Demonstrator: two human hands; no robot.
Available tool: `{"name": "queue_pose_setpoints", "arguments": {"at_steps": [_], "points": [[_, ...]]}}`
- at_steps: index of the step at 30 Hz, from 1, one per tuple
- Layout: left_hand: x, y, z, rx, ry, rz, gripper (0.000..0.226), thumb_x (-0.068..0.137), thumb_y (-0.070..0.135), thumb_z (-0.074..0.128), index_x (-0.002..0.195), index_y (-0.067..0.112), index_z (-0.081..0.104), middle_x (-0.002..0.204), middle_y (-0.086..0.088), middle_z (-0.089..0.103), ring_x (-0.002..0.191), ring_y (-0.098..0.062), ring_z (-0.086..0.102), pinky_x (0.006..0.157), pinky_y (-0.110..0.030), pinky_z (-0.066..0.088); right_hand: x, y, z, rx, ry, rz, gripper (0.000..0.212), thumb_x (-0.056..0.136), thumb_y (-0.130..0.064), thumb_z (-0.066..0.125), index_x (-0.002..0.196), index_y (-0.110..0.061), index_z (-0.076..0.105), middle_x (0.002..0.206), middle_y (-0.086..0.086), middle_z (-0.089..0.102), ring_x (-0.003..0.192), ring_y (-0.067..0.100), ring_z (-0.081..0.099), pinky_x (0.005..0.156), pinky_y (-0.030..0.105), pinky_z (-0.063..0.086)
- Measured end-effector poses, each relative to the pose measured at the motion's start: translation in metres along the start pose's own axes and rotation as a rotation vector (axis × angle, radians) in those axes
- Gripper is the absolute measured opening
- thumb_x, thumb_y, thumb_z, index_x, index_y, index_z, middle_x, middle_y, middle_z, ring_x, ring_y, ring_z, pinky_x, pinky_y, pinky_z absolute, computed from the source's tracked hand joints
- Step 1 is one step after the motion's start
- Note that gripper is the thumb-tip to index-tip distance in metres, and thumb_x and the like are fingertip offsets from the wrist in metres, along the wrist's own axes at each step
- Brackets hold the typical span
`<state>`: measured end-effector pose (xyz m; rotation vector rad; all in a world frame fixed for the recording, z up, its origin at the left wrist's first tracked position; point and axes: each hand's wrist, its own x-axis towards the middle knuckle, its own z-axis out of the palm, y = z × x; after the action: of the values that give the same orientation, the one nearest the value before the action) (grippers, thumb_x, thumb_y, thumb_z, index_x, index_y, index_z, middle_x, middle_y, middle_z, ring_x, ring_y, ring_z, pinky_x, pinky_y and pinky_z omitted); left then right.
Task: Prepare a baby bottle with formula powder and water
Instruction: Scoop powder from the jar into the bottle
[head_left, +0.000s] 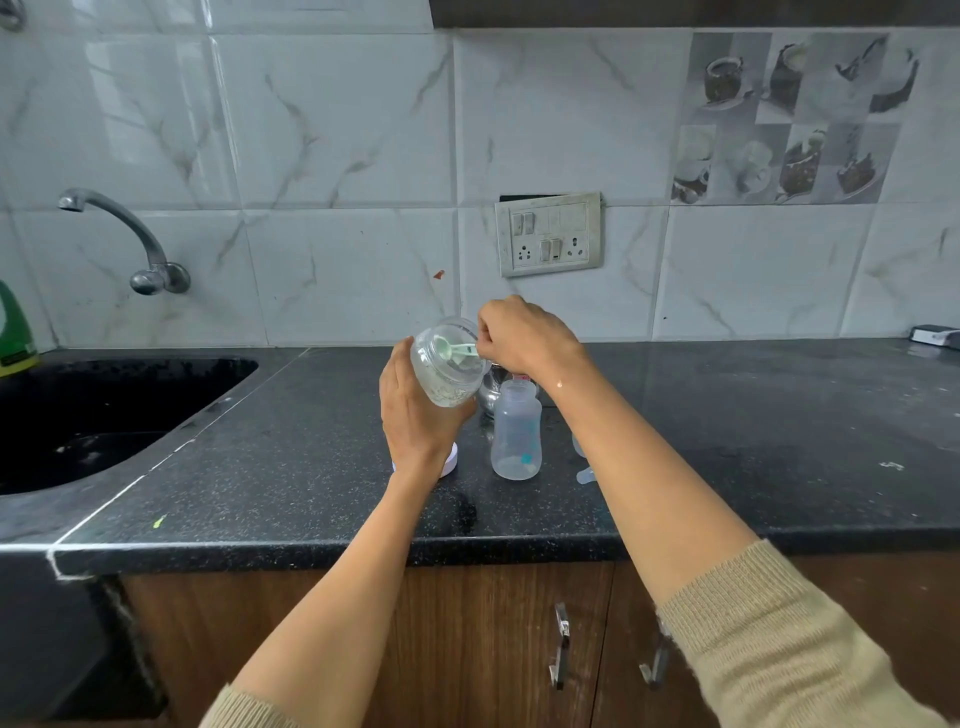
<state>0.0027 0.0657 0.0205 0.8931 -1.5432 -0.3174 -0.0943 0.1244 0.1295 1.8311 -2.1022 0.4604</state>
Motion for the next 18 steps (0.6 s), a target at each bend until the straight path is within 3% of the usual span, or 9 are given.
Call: {"name": "queue_pose_setpoints", "arguments": {"at_steps": [7, 9, 10, 13, 18], "points": [[-0.001, -0.005, -0.001, 0.005, -0.021, -0.010, 0.081, 0.053, 0.025, 0.082, 0.125, 0.014, 0.045, 0.118, 0.000, 0.058, 0.111, -0.023, 0.053, 0.093, -0.040, 0.045, -0.003, -0.012, 0.001, -0.113, 0.044, -0.174, 0.013, 0.085, 0.001, 0.056, 0.093, -0.001, 0.065, 0.092, 0.014, 0.061, 0.083, 0.033, 0.063, 0.065, 0.035, 0.047], [-0.002, -0.003, 0.000, -0.007, -0.027, 0.008, 0.080, 0.053, 0.025, 0.080, 0.124, 0.015, 0.046, 0.117, 0.000, 0.059, 0.110, -0.023, 0.054, 0.092, -0.040, 0.046, -0.003, -0.019, 0.005, -0.175, 0.047, -0.213, 0.011, 0.087, 0.002, 0.053, 0.078, -0.001, 0.058, 0.073, 0.009, 0.050, 0.073, 0.032, 0.057, 0.061, 0.033, 0.042], [-0.002, -0.001, 0.000, -0.017, -0.030, 0.012, 0.080, 0.053, 0.025, 0.080, 0.125, 0.014, 0.046, 0.119, 0.000, 0.059, 0.110, -0.022, 0.054, 0.092, -0.040, 0.046, -0.003, -0.021, 0.008, -0.205, 0.059, -0.227, 0.021, 0.087, 0.005, 0.050, 0.067, -0.003, 0.048, 0.065, 0.005, 0.040, 0.069, 0.030, 0.052, 0.060, 0.031, 0.039], [-0.002, 0.001, 0.001, -0.030, -0.043, 0.011, 0.083, 0.054, 0.027, 0.081, 0.128, 0.014, 0.045, 0.122, -0.001, 0.058, 0.112, -0.022, 0.054, 0.094, -0.040, 0.046, -0.002, -0.022, 0.014, -0.254, 0.092, -0.286, 0.041, 0.089, 0.008, 0.043, 0.057, -0.010, 0.024, 0.061, 0.002, 0.026, 0.067, 0.026, 0.044, 0.061, 0.029, 0.035], [-0.003, 0.001, 0.000, -0.024, -0.037, 0.011, 0.079, 0.054, 0.027, 0.080, 0.125, 0.014, 0.047, 0.119, 0.000, 0.060, 0.110, -0.021, 0.055, 0.092, -0.040, 0.046, -0.004, -0.017, 0.013, -0.187, 0.009, -0.271, 0.042, 0.086, 0.007, 0.045, 0.057, -0.014, 0.023, 0.061, 0.001, 0.027, 0.067, 0.027, 0.041, 0.062, 0.031, 0.034]]}}
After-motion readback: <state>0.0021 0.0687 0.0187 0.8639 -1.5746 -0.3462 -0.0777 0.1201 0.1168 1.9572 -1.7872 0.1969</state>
